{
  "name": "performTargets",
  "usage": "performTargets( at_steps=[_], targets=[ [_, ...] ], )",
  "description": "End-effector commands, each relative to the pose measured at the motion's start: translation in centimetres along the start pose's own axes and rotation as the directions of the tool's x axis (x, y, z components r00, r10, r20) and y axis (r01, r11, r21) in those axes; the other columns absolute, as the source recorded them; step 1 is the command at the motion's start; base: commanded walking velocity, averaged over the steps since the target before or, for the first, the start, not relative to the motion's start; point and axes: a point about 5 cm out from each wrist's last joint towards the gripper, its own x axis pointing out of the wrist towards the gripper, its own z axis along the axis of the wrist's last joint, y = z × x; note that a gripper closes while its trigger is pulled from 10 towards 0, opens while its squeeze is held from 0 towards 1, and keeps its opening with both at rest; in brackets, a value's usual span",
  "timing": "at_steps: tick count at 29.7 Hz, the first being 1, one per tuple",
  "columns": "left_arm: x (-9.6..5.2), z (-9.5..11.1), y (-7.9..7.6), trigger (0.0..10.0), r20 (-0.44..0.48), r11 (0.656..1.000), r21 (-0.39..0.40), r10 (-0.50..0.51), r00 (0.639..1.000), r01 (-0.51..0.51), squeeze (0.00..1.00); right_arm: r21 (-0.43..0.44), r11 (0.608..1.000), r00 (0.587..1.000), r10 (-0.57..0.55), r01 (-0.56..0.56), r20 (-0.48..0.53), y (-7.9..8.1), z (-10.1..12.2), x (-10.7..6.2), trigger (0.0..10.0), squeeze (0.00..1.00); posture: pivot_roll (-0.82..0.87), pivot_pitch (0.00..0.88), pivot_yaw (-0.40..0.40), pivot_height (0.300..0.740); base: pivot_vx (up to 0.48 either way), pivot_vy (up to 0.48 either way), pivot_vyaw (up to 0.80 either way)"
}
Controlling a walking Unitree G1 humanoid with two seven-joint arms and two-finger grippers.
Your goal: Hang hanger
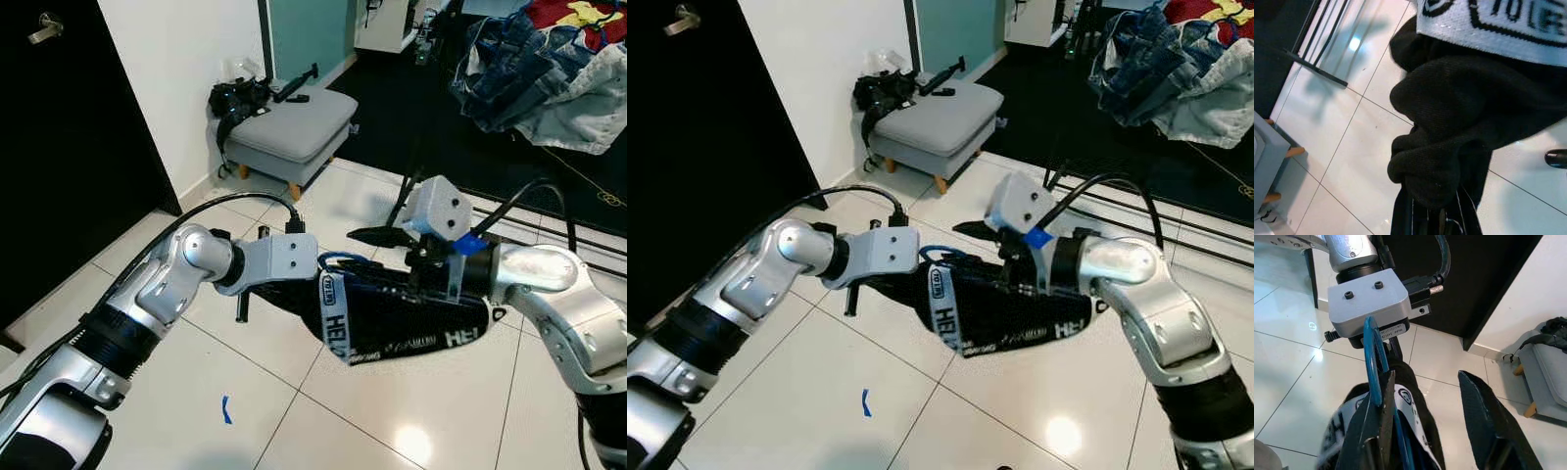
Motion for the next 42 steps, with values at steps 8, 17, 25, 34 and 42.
performTargets(
  at_steps=[8,17,25,34,42],
  targets=[
    [0.0,-0.8,-0.6,10.0,-0.038,1.0,-0.011,-0.029,0.999,0.029,0.0,-0.014,0.999,0.997,0.046,-0.045,0.065,0.7,1.0,0.0,10.0,0.0,-0.03,0.132,0.053,0.74,0.0,0.0,0.0],
    [0.1,-0.8,-0.6,10.0,-0.042,0.999,-0.009,-0.031,0.999,0.031,0.0,0.002,0.993,0.984,0.114,-0.116,0.138,1.5,2.0,-0.2,10.0,0.0,-0.03,0.126,0.054,0.74,0.0,0.0,0.0],
    [0.2,-0.7,-0.7,10.0,-0.037,0.999,-0.007,-0.035,0.999,0.035,0.0,0.001,0.989,0.978,0.144,-0.146,0.15,1.7,2.3,-0.2,10.0,0.0,-0.03,0.122,0.05,0.74,0.0,0.0,0.0],
    [0.1,-0.5,-0.6,10.0,-0.031,0.999,-0.005,-0.033,0.999,0.033,0.0,0.004,0.989,0.982,0.149,-0.151,0.111,1.8,1.7,-0.1,5.2,0.0,-0.03,0.12,0.051,0.74,0.0,0.0,0.0],
    [0.1,-0.3,-0.5,10.0,-0.023,1.0,-0.003,-0.03,0.999,0.03,0.0,0.013,0.99,0.988,0.143,-0.144,0.062,1.8,1.0,0.0,3.2,0.0,-0.02,0.126,0.051,0.74,0.0,0.0,0.0]
  ],
)
